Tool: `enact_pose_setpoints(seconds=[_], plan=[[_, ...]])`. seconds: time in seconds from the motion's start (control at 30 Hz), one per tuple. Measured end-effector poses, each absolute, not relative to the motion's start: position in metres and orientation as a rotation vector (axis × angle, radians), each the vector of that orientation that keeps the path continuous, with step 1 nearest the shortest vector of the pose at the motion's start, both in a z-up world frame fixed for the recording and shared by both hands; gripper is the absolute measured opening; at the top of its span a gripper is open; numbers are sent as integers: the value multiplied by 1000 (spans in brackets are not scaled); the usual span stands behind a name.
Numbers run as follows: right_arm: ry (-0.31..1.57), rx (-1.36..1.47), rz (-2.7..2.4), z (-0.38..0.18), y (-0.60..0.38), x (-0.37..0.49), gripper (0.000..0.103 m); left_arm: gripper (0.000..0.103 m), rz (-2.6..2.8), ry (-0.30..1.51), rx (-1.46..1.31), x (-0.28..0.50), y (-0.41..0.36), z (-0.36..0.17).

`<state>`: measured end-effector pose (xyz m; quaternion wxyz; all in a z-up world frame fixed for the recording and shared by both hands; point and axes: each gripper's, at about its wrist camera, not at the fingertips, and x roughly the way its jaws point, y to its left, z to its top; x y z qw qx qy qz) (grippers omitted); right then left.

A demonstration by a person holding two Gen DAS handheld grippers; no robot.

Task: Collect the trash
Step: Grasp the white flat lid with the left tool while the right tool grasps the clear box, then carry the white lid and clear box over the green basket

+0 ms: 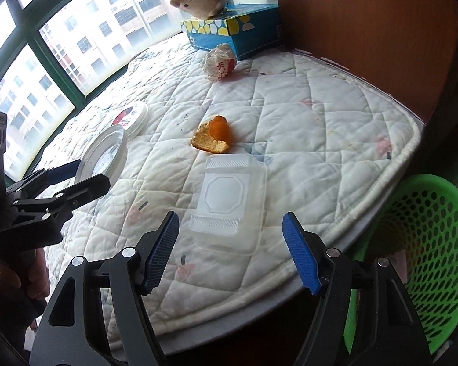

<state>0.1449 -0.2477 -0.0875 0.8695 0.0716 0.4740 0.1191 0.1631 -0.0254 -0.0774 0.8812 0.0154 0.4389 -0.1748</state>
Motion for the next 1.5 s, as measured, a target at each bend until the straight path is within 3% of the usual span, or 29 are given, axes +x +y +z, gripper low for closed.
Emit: enact_pose_setpoints(seconds=[0.47,1.03,1.5], plan=[[1041,70,175,-110,-222,179,54,87,-361,910,11,154,-8,-74],[983,83,175,-90,-242,151,54,87,-371,901,14,142,-22,-67],[951,145,76,-79,-318,97,54,87,-497,871,63,117,-94,-49]])
